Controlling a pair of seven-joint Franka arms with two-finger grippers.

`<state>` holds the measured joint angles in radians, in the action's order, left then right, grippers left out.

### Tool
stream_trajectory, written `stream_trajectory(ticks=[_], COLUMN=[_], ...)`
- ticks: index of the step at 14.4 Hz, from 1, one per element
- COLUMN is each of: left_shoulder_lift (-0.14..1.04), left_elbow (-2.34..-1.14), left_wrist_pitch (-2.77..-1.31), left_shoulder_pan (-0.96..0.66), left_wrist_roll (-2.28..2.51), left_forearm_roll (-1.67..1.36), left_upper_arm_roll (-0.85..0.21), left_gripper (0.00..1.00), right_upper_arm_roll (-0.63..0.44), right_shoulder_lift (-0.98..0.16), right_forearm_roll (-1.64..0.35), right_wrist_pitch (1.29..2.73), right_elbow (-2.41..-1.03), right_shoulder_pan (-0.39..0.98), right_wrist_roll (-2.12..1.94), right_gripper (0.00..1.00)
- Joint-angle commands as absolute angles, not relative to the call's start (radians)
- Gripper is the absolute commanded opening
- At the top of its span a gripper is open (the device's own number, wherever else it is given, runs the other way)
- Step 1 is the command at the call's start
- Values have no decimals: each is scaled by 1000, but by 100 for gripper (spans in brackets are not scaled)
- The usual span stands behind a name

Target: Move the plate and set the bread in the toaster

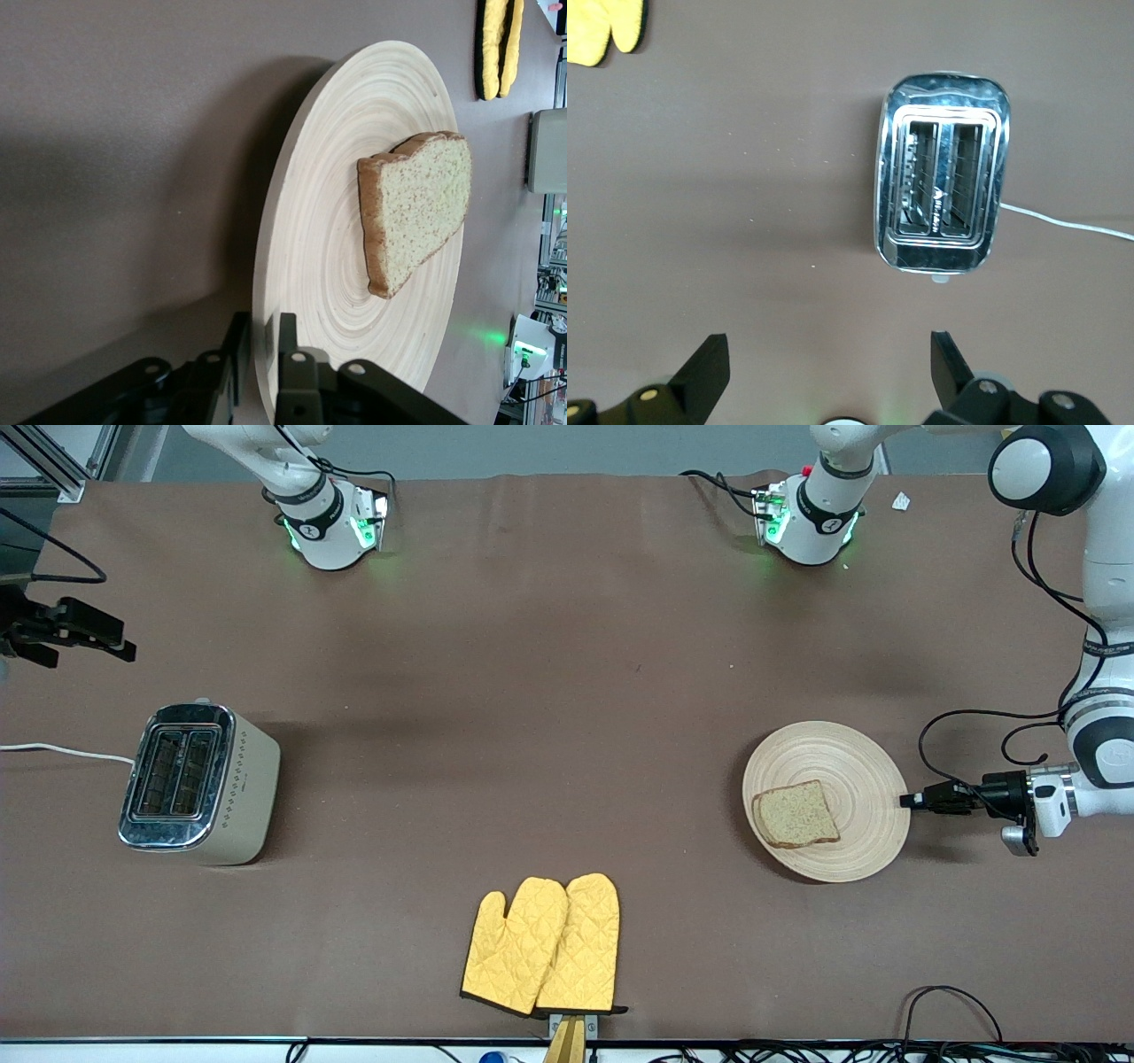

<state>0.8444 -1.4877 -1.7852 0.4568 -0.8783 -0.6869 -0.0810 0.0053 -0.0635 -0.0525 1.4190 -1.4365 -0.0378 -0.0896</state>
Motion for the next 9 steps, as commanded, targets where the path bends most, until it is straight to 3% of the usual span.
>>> stream_trajectory(ticks=[1,4,9], left_shoulder_lift=[854,857,859], left_elbow=[-1477,-1479,-1476], left_wrist_pitch=[-1763,-1761,-1731], left_shoulder_pan=[465,465,465], left_wrist_roll=[-920,-945,-950], left_forearm_roll=[-700,-700,-701], left_upper_arm_roll=[-86,-86,-86], left_gripper=[14,5,2], right_upper_arm_roll=[-2,-5,-2], right_shoulder_lift=[-90,-147,-202], right_forearm_roll=[-125,-190,-189], right_wrist_pitch=[1442,1468,1589], right_elbow=[-1442,-1447,-1493], right_shoulder_pan=[-52,-68,-34], right_wrist_roll=[-89,-65,66], right_gripper=[99,99,100])
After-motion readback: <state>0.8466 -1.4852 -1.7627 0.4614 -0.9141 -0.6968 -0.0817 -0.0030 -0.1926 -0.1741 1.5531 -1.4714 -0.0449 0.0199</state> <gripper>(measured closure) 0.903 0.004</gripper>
